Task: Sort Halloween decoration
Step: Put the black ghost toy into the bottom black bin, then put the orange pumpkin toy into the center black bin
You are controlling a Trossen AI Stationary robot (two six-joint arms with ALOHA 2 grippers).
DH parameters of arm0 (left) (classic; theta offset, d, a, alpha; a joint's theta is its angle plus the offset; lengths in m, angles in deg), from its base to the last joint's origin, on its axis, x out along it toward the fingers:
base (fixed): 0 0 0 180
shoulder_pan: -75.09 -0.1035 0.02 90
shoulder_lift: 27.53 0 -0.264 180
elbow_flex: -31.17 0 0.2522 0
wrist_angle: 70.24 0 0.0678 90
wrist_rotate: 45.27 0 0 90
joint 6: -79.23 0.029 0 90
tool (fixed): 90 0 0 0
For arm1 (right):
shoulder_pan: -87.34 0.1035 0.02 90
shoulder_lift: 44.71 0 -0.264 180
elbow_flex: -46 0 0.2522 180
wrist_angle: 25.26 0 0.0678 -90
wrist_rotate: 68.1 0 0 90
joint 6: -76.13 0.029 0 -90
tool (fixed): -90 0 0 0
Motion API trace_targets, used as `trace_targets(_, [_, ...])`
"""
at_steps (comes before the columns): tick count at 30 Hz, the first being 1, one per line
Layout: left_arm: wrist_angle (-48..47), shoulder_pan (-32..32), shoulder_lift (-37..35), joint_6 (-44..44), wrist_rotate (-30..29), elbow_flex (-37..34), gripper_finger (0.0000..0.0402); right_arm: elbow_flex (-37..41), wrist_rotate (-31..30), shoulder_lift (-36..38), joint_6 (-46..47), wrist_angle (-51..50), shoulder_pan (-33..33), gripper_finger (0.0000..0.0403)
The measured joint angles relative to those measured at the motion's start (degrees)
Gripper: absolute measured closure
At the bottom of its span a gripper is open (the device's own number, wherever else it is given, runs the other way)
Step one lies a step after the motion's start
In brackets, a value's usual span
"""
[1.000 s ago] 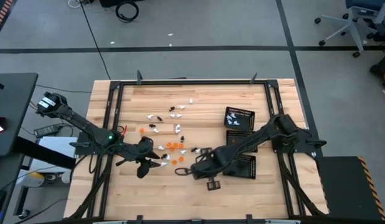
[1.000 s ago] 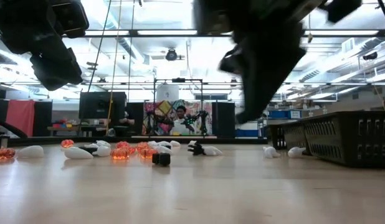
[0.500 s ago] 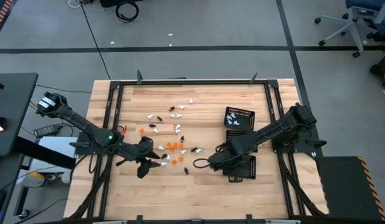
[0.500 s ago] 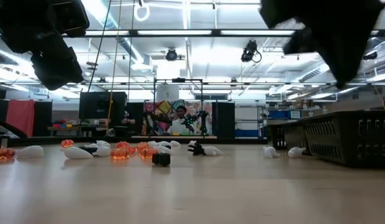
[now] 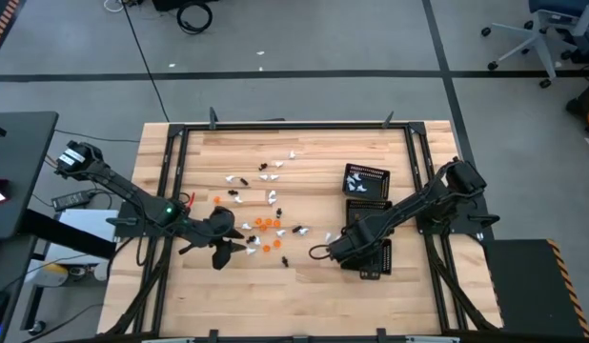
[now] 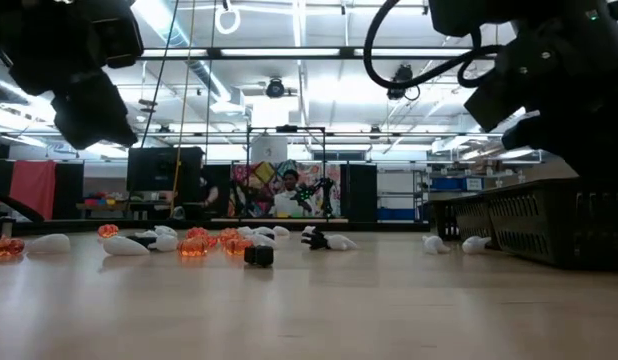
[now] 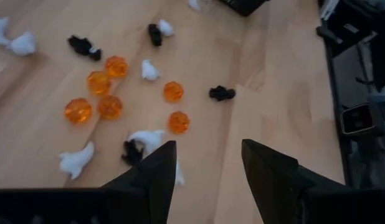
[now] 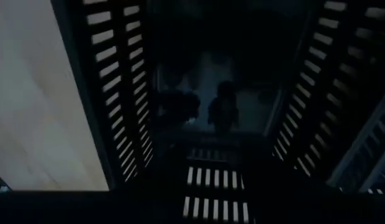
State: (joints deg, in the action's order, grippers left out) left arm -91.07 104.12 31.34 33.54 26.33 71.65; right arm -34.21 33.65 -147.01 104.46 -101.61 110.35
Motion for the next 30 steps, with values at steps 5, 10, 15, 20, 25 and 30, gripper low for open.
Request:
trace_targets(5, [0.36,0.02,0.00,-1.00,0.12,0.00,0.0209,-1.35,1.47,0.00,0.46,-0.81,0.01,0.0217])
trace_targets(10, [5.47,0.02,0.00,2.57,0.88,0.00,0.0209,-6.21,1.38,0.00,0.67,-3.13,0.01,0.0212])
trace_targets(15, [7.37,0.02,0.00,2.80,-1.57,0.00,0.0209,-13.06,-4.24,0.00,3.83,-2.04,0.01,0.0217])
trace_targets(20, [7.78,0.02,0.00,0.51,-1.70,0.00,0.0209,-16.83,-14.91,0.00,7.30,4.61,0.41,0.0217])
trace_targets(25, [7.78,0.02,0.00,-0.85,-0.18,0.00,0.0209,-15.58,-19.57,-0.29,5.79,17.84,0.71,0.0217])
trace_targets(30, [7.76,0.09,0.00,-3.74,1.63,0.00,0.0209,-14.29,-23.40,-0.68,4.65,26.75,0.44,0.0217])
